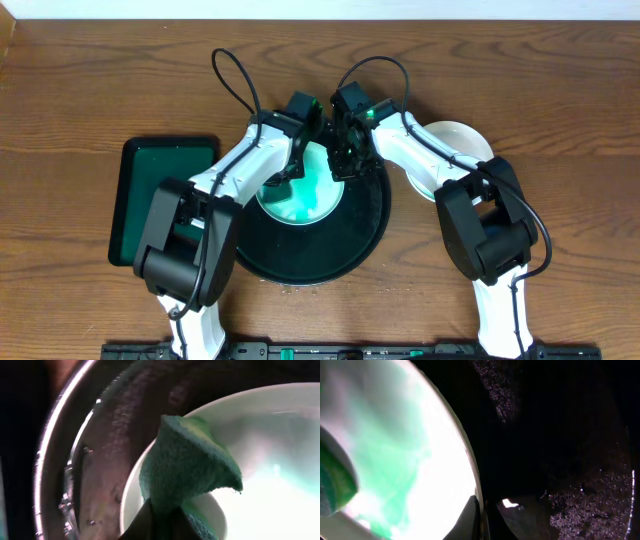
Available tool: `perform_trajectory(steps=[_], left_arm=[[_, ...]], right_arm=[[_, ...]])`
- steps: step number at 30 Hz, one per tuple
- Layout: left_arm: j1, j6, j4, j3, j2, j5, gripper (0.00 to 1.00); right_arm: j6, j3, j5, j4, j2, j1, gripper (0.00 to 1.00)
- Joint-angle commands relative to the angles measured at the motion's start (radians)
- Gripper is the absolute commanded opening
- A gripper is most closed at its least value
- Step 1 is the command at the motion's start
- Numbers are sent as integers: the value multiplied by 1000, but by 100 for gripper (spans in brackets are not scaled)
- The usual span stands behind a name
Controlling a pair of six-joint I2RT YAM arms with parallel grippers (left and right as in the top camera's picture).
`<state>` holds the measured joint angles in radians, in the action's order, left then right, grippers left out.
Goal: Clean dirty plates on tray and stack at the side
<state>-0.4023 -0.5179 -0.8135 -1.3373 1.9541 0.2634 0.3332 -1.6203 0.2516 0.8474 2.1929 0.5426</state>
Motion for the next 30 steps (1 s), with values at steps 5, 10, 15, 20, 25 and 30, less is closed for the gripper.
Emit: perform_trajectory(steps=[5,10,15,20,25,30], left_arm=[[39,84,-175,-193,-104,-78,7],[132,122,-246,-249,-176,-178,7],[229,121,-245,-249,-196,-233,7],[259,121,-243,-249,-194,-237,7],[260,112,-240,-247,-194,-245,7],[261,109,-217,-235,-194,-275,7]], right_arm=[[10,-5,-34,33,10,-6,1],[-95,-22,-66,96,-52,-6,1],[-119,-22,-299,92,-225,2,1],[-140,-21,-599,99,-369,51,1],[-140,-21,-925,122,-447,181,1],[-140,-21,-1282,145,-459,352,1]])
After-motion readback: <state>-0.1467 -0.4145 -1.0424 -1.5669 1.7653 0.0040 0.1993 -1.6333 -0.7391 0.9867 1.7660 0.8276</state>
